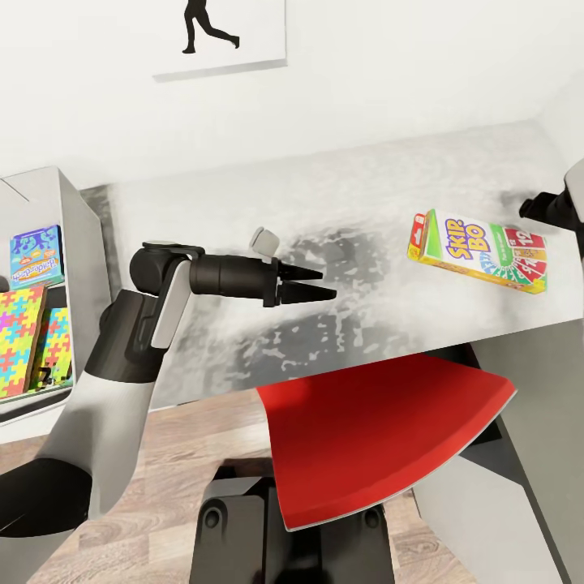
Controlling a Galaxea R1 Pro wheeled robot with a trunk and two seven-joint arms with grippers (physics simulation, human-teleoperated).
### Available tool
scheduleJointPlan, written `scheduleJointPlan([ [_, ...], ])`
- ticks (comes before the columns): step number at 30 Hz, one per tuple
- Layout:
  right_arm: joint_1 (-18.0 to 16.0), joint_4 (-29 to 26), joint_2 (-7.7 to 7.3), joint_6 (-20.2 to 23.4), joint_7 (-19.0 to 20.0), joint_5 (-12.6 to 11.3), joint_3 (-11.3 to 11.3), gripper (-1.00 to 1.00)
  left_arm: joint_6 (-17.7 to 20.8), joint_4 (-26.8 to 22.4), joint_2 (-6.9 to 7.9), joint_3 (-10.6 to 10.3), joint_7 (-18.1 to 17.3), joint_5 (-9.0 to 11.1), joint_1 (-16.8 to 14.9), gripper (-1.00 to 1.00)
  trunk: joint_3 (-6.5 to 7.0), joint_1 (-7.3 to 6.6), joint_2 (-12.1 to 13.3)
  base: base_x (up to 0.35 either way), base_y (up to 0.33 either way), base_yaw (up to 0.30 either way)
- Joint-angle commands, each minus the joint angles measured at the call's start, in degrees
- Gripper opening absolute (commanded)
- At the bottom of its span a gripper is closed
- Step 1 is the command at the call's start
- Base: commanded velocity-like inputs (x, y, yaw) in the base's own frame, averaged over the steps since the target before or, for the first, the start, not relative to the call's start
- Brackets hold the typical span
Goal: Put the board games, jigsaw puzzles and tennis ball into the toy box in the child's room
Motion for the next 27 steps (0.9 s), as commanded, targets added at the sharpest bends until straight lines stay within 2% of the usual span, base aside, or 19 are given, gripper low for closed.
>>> scheduleJointPlan([
  [1,0.0,0.2,-0.1,0.1,-0.5,-0.6,0.0,1.0,0.3,0.0,0.01,0.0,-0.1,0.1,0.0,1.0,-0.06,0.03,-0.1,0.0,0.0,0.0],
  [14,0.1,3.6,-0.29,0.1,-0.5,-0.7,0.0,1.0,0.3,0.0,0.06,0.0,-0.1,0.0,0.0,1.0,-0.06,0.03,-0.1,-0.002,0.0,0.0],
  [27,0.2,5.8,-0.32,0.2,-0.5,-0.7,-0.1,1.0,0.3,0.0,0.12,0.1,-0.2,0.0,0.0,1.0,-0.06,0.03,-0.1,-0.075,0.0,0.0],
])
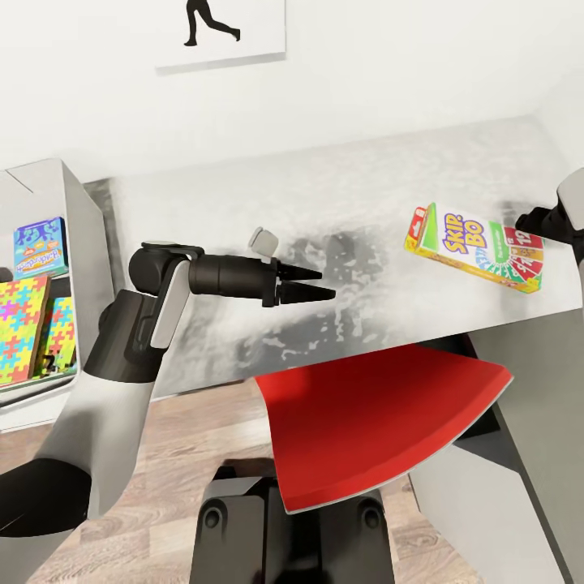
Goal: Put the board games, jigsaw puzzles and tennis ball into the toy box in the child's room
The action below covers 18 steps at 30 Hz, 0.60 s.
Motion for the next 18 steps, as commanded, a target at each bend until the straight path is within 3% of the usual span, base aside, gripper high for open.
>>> scheduleJointPlan([
  [1,0.0,1.6,-0.01,0.1,-0.5,-1.5,-0.1,1.0,0.3,0.0,-0.02,0.0,-0.1,0.0,0.0,1.0,-0.07,0.05,-0.1,-0.006,0.0,0.0],
  [10,0.0,2.5,-0.02,0.2,-0.4,-1.6,-0.1,1.0,0.3,0.0,-0.02,0.1,-0.1,0.0,0.0,1.0,-0.07,0.05,-0.1,-0.002,0.009,0.0],
  [18,0.0,2.9,-0.02,0.2,-0.5,-1.6,-0.2,1.0,0.3,0.0,-0.02,0.1,-0.1,0.0,0.0,1.0,-0.07,0.05,-0.1,0.0,0.11,0.0],
])
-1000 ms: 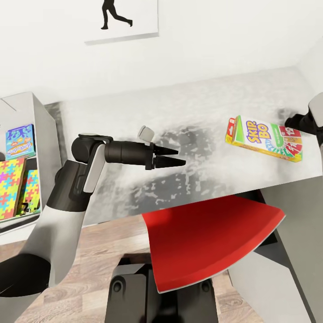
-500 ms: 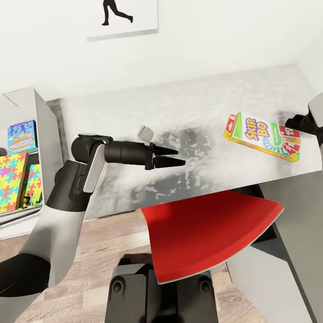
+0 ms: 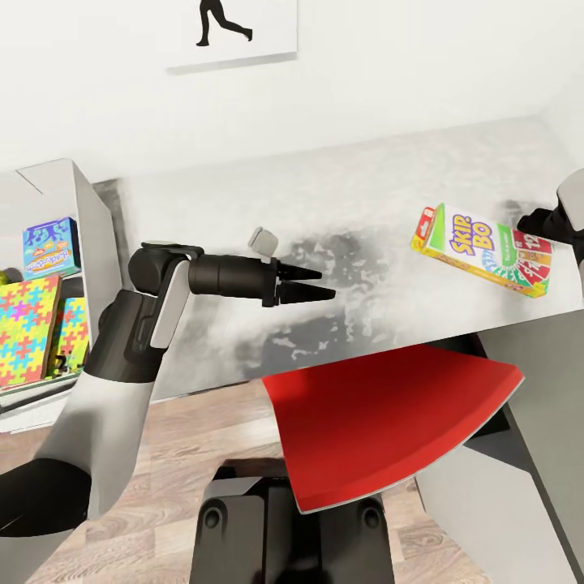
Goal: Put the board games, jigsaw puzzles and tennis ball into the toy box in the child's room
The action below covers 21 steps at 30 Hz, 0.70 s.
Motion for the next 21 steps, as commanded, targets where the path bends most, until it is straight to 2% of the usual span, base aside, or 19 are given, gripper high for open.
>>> scheduleJointPlan([
  [1,0.0,2.9,0.03,-0.4,-0.4,-2.8,-0.2,1.0,0.3,0.0,-0.02,0.0,-0.1,0.0,0.0,1.0,-0.07,0.05,-0.1,0.0,0.056,0.0],
  [21,0.0,3.0,0.04,-0.1,-0.4,-2.8,-0.3,1.0,0.3,0.0,-0.02,0.0,-0.1,0.0,0.0,1.0,-0.07,0.05,-0.1,-0.019,0.056,0.0],
])
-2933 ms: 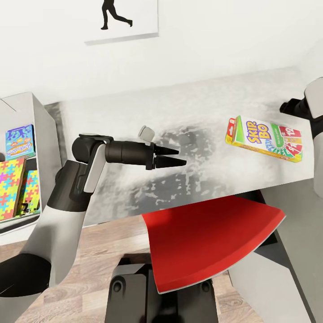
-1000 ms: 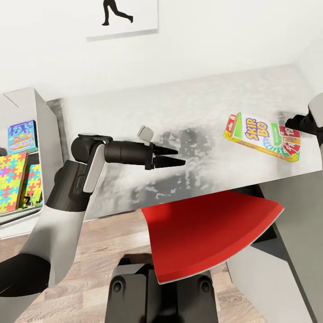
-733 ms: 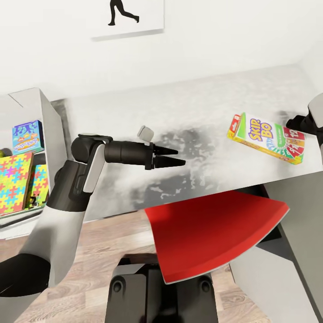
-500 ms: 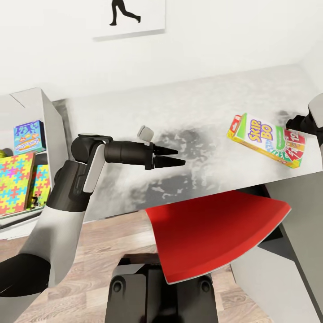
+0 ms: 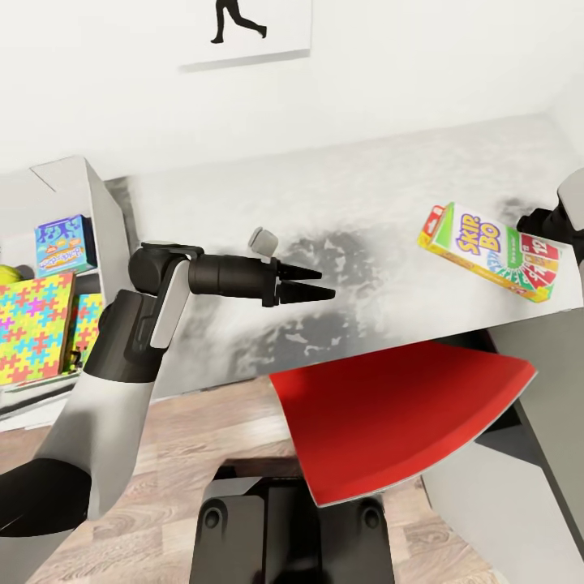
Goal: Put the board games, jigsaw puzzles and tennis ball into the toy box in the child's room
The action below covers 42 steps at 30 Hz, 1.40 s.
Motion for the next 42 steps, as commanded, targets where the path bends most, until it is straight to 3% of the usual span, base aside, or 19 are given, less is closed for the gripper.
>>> scheduleJointPlan([
  [1,0.0,3.1,0.02,-0.4,-0.4,-2.6,-0.2,1.0,0.3,0.0,-0.02,0.0,-0.1,0.1,0.0,1.0,-0.07,0.04,-0.1,-0.053,0.067,0.0],
  [20,0.0,3.1,0.02,1.1,-0.2,-2.6,-0.4,1.0,0.3,0.0,-0.02,-0.1,-0.1,0.0,0.0,1.0,-0.07,0.04,-0.1,-0.005,0.06,0.0],
  [26,-0.4,4.5,-0.12,2.8,0.1,-2.7,-3.3,1.0,0.3,0.0,0.02,-0.1,-0.1,0.0,0.0,1.0,-0.07,0.04,-0.1,0.0,0.002,0.0],
  [32,-0.7,5.4,-1.72,4.9,0.2,-2.7,-7.5,1.0,0.3,0.0,0.12,0.1,-0.1,0.0,0.0,1.0,-0.07,0.04,-0.1,0.0,0.0,0.0],
  [42,-1.6,5.6,-4.53,8.5,0.5,-2.8,-9.1,1.0,0.3,0.0,0.1,0.3,-0.1,0.0,0.0,1.0,-0.07,0.04,-0.1,0.0,0.0,0.0],
])
